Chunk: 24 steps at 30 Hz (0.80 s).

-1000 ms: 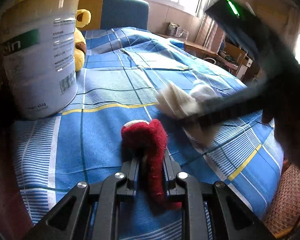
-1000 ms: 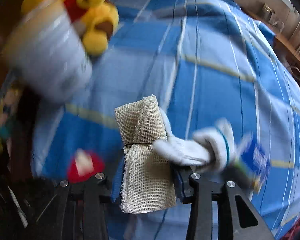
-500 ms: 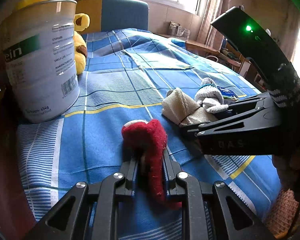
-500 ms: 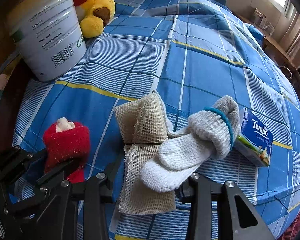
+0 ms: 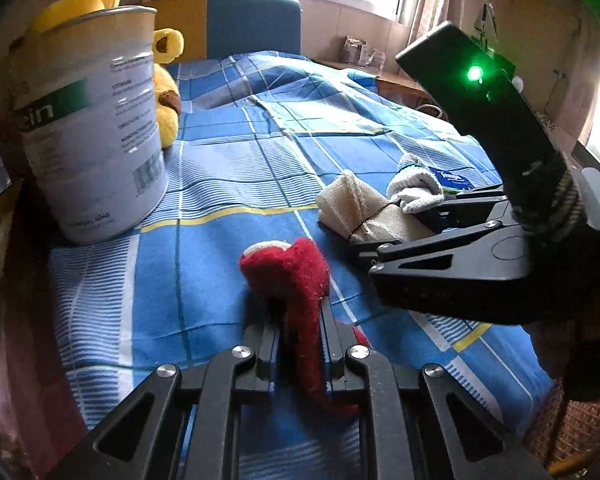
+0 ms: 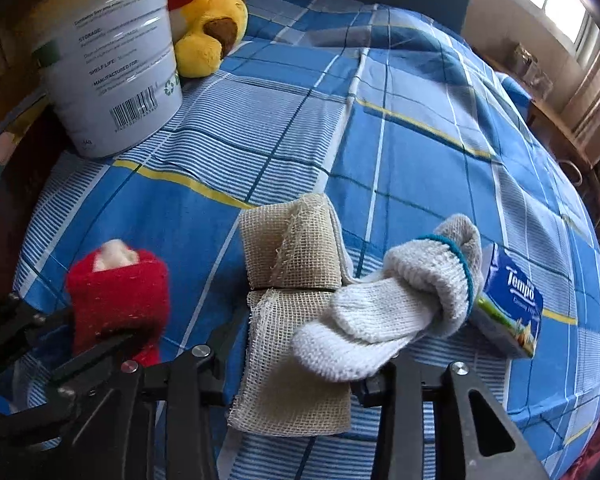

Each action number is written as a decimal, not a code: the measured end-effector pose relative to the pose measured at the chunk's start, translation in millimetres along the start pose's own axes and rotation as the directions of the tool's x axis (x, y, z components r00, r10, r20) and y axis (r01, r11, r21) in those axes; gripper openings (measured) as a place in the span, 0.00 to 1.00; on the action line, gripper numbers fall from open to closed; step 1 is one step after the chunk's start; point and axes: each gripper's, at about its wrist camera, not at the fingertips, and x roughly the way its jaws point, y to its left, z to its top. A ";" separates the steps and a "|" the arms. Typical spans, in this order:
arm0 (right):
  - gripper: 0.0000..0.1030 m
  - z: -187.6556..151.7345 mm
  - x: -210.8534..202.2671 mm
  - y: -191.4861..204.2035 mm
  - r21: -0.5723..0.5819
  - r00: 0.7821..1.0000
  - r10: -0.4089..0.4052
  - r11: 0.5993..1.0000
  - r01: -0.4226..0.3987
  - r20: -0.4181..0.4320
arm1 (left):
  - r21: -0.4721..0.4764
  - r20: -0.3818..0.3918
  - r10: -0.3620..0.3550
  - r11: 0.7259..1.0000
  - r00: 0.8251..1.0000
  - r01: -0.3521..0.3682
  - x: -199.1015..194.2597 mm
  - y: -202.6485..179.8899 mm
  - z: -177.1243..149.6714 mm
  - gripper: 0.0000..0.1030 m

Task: Organize soft objects
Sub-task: 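Lift the red sock with the left gripper while the right gripper lifts the mesh cloth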

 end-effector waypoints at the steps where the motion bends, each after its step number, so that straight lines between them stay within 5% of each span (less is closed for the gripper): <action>1: 0.40 0.5 0.2 -0.5 0.001 1.000 0.002 1.000 -0.002 0.000 | -0.013 -0.005 0.001 1.000 1.000 -0.001 -3.5 1.8 0.2 0.14; 24: 0.40 -5.3 -2.7 5.6 -0.049 0.999 -0.031 0.998 0.033 0.040 | -0.081 0.107 0.058 0.995 0.993 -0.050 -100.8 32.0 11.8 0.14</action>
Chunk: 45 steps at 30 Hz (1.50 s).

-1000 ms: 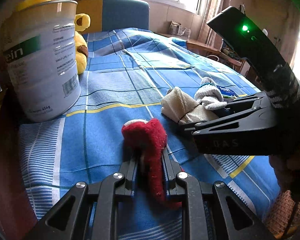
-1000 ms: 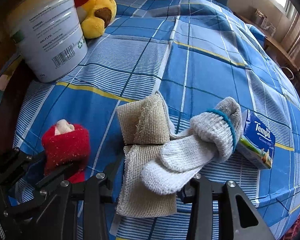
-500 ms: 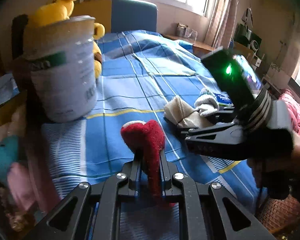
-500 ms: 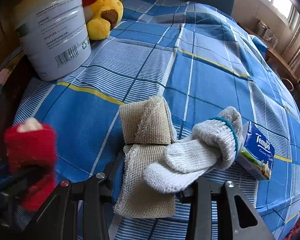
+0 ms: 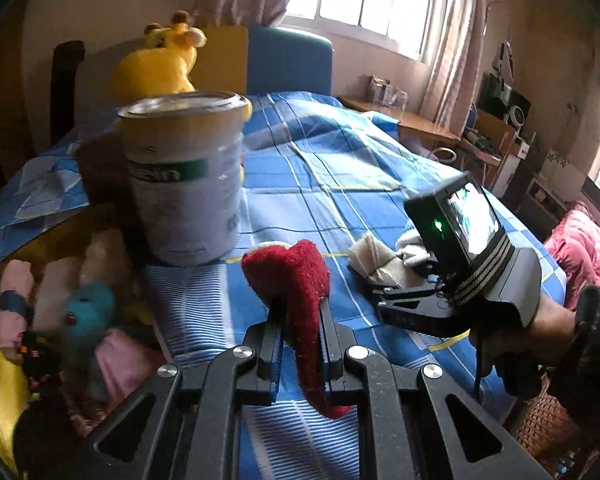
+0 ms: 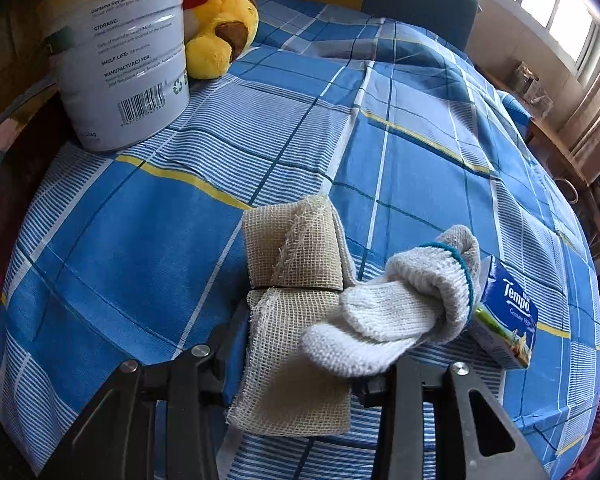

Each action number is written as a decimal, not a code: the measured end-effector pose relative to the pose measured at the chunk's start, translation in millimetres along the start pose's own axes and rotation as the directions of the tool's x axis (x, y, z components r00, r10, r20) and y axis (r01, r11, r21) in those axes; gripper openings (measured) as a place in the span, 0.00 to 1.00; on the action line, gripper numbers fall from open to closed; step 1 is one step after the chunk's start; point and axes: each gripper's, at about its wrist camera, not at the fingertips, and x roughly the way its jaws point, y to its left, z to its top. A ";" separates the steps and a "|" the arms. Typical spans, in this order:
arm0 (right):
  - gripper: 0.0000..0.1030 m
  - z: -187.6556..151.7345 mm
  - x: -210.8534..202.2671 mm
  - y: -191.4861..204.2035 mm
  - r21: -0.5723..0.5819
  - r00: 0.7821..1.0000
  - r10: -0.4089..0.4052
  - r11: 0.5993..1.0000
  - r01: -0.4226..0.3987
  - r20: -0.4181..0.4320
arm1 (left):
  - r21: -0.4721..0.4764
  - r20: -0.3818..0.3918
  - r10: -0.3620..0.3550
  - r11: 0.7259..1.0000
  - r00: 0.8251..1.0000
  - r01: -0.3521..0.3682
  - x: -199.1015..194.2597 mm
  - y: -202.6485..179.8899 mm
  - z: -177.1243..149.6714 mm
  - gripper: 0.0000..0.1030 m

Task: Organize soft objects
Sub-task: 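Lift the red sock with the left gripper while the right gripper lifts the mesh cloth, then carry the red sock to the gold tray and release it with the left gripper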

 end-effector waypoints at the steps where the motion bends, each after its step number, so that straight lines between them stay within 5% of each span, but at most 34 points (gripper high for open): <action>1: 0.40 -0.4 -0.4 0.1 0.000 1.000 0.000 1.000 0.000 0.000 | -0.010 0.005 0.004 1.000 1.000 -0.004 -4.1 4.6 0.6 0.14; 12: 0.40 -0.3 -0.3 -1.3 -0.002 1.000 0.000 1.000 0.000 0.002 | -0.188 0.020 0.086 0.979 0.996 -0.081 -46.6 87.1 0.6 0.14; 19: 0.40 -0.4 -0.6 -1.5 -0.013 1.000 -0.008 1.000 0.008 0.006 | -0.370 -0.004 0.215 0.907 0.977 -0.201 -83.0 181.8 -19.2 0.15; 25: 0.40 -0.5 -2.0 2.2 -0.031 1.000 -0.027 0.999 0.027 0.009 | -0.429 -0.113 0.255 0.859 0.960 -0.279 -84.4 238.3 -50.8 0.15; 31: 0.40 -0.5 -1.8 1.9 -0.028 1.000 -0.026 0.999 0.026 0.006 | -0.413 -0.200 0.279 0.845 0.939 -0.339 -62.5 249.7 -60.6 0.18; 33: 0.40 -0.4 -1.6 2.0 -0.025 1.000 -0.024 0.999 0.024 0.005 | -0.408 -0.222 0.294 0.838 0.930 -0.363 -56.9 253.1 -60.0 0.23; 35: 0.40 -0.5 -1.3 1.6 -0.024 1.000 -0.022 0.999 0.023 0.005 | -0.410 -0.232 0.307 0.830 0.923 -0.379 -54.1 257.1 -61.9 0.39; 40: 0.40 -0.6 -0.9 1.2 -0.022 1.000 -0.020 1.000 0.020 0.004 | -0.392 -0.233 0.334 0.828 0.913 -0.402 -57.4 254.6 -62.5 0.54; 45: 0.40 -0.4 -0.3 1.4 -0.023 1.000 -0.023 0.999 0.023 0.005 | -0.363 -0.243 0.391 0.812 0.888 -0.457 -64.5 248.2 -61.4 0.56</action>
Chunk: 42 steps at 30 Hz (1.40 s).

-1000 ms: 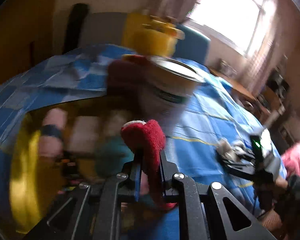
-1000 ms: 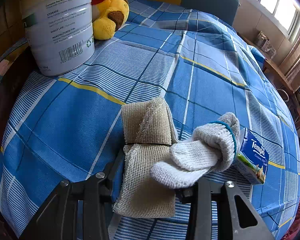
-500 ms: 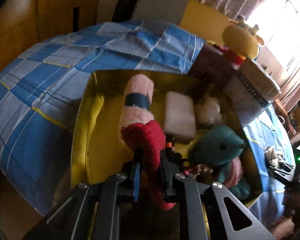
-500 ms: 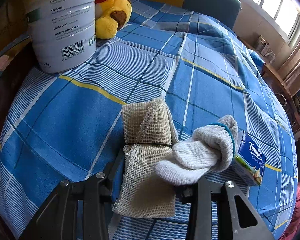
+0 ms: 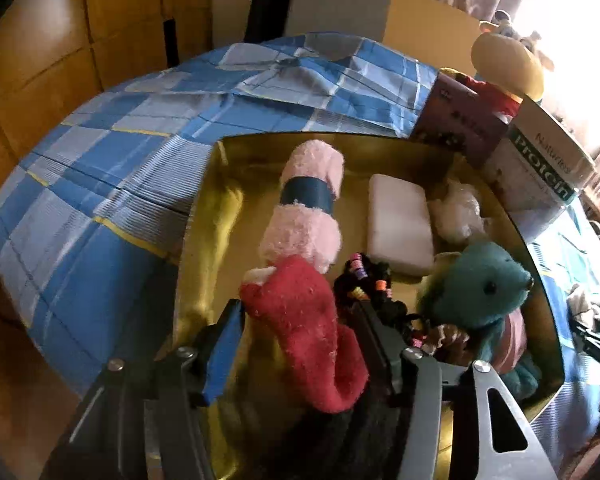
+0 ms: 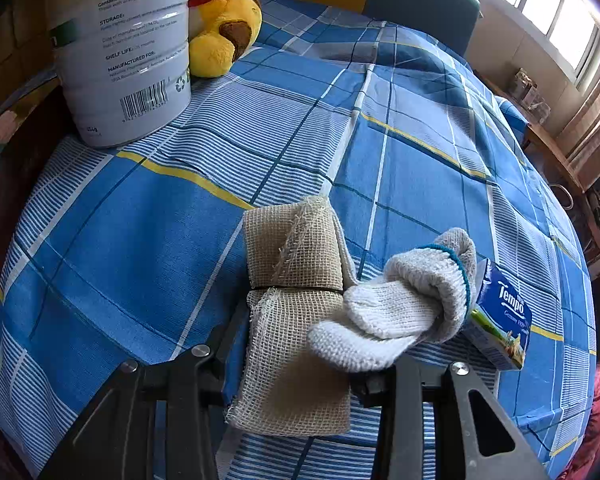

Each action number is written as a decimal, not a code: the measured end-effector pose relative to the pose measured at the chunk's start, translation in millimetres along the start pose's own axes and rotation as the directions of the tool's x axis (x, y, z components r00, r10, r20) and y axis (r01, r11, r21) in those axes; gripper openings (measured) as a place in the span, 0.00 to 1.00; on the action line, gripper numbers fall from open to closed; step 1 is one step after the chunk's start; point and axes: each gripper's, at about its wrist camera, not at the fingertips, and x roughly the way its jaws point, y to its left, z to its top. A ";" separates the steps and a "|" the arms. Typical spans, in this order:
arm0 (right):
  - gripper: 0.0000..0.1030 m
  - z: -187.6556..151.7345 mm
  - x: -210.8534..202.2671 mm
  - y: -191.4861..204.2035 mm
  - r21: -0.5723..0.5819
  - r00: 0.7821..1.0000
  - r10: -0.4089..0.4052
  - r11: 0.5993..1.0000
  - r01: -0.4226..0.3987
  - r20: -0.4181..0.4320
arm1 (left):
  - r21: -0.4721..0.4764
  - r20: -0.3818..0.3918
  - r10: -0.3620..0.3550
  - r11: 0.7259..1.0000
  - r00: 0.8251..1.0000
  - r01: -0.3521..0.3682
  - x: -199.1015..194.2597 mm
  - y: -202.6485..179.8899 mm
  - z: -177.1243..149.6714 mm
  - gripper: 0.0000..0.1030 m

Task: Organize soft objects
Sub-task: 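Carry the red sock to the gold tray and release it with the left gripper, then carry the beige mesh cloth to the gold tray and release it with the right gripper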

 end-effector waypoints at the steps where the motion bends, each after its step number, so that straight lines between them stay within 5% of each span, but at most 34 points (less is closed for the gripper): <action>1: 0.40 0.1 0.1 0.0 0.001 1.000 0.000 1.000 0.000 0.000 | 0.001 0.011 0.014 1.000 1.000 -0.014 -3.2 -0.2 -0.5 0.56; 7: 0.40 0.1 0.1 -0.4 0.009 1.000 0.005 1.000 -0.005 -0.003 | 0.019 0.084 0.053 0.998 0.995 -0.055 -26.4 -4.1 -2.1 0.59; 17: 0.40 2.8 1.1 -5.3 0.050 1.000 0.021 0.999 -0.020 -0.018 | 0.078 0.115 -0.073 0.995 0.991 0.064 -45.0 -31.0 -4.7 0.64; 25: 0.38 28.8 -3.0 -14.1 0.098 0.995 0.029 0.995 -0.019 -0.100 | 0.102 0.117 -0.088 0.992 0.989 0.076 -39.7 -36.1 -3.9 0.64; 34: 0.38 167.8 -44.8 -45.0 0.164 0.998 -0.070 0.984 0.070 -0.003 | 0.067 0.121 -0.119 0.992 0.986 0.111 -32.6 -23.0 1.9 0.64; 42: 0.38 335.3 -91.5 -28.6 0.210 0.957 -0.232 0.958 0.194 0.174 | 0.065 0.131 -0.111 0.993 0.985 0.104 -31.7 -16.7 6.8 0.70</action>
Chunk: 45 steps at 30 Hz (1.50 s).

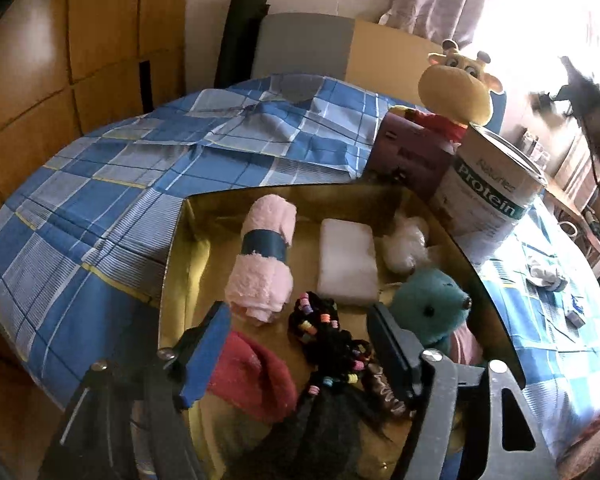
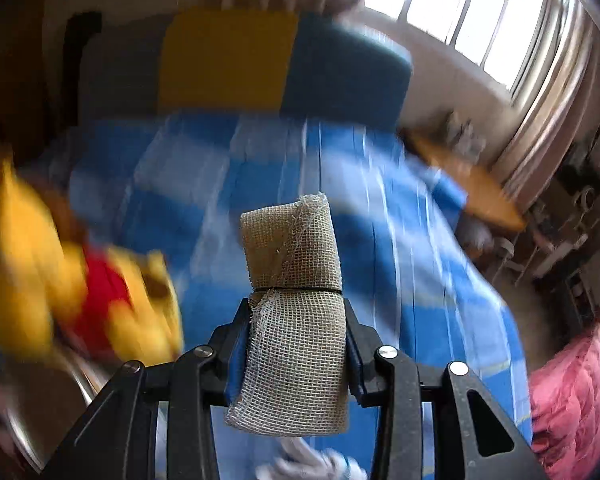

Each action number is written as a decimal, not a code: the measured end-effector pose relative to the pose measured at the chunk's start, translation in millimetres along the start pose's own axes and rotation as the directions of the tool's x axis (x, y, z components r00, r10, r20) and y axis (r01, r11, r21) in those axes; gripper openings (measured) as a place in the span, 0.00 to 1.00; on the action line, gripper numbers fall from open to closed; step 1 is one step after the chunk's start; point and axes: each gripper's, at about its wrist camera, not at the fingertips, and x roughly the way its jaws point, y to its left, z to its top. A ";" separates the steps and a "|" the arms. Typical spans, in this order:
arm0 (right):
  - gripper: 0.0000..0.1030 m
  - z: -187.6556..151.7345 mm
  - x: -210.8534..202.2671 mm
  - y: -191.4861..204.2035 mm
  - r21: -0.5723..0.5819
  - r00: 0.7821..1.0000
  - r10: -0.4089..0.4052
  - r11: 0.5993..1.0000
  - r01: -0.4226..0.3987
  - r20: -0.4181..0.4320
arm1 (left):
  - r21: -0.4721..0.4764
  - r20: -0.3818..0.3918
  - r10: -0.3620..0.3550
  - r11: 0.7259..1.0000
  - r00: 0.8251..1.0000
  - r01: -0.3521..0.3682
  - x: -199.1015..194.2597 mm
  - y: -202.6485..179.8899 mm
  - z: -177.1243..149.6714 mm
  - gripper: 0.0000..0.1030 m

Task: Organize soft objects
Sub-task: 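Carry the beige mesh cloth to the gold tray and release it with the right gripper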

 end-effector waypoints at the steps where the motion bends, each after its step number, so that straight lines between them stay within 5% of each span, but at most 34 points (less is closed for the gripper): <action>1: 0.38 13.1 -6.9 9.0 -0.007 1.000 0.007 1.000 -0.007 0.030 | -0.001 -0.002 -0.001 1.000 1.000 0.001 0.8 0.8 0.1 0.70; 4: 0.38 43.8 -39.3 51.9 -0.063 0.986 0.096 0.994 -0.088 0.138 | 0.001 -0.012 0.000 1.000 1.000 0.000 4.1 1.6 0.4 0.70; 9: 0.38 36.7 -95.6 140.1 -0.281 0.904 0.371 0.909 -0.307 0.211 | 0.002 -0.013 0.005 1.000 1.000 -0.005 4.5 1.9 -1.4 0.70; 12: 0.38 2.2 -115.2 188.2 -0.421 0.854 0.501 0.811 -0.405 0.143 | -0.001 -0.003 0.008 1.000 1.000 -0.008 0.9 2.5 -1.9 0.70; 17: 0.38 -67.2 -115.6 236.3 -0.510 0.806 0.591 0.685 -0.520 -0.028 | -0.003 0.015 0.015 1.000 1.000 -0.015 -8.4 4.2 -3.5 0.70; 22: 0.38 -133.4 -100.3 255.4 -0.486 0.778 0.604 0.634 -0.601 -0.175 | -0.002 0.030 0.024 1.000 0.999 -0.024 -18.5 5.4 -7.4 0.70; 32: 0.38 -226.3 -73.6 256.3 -0.348 0.734 0.604 0.646 -0.679 -0.310 | -0.010 0.041 0.033 0.999 0.999 -0.033 -29.3 6.8 -14.4 0.72; 45: 0.38 -269.6 -64.7 270.9 -0.329 0.770 0.565 0.697 -0.638 -0.296 | -0.032 0.035 0.048 0.998 0.998 -0.047 -32.0 12.0 -26.0 0.75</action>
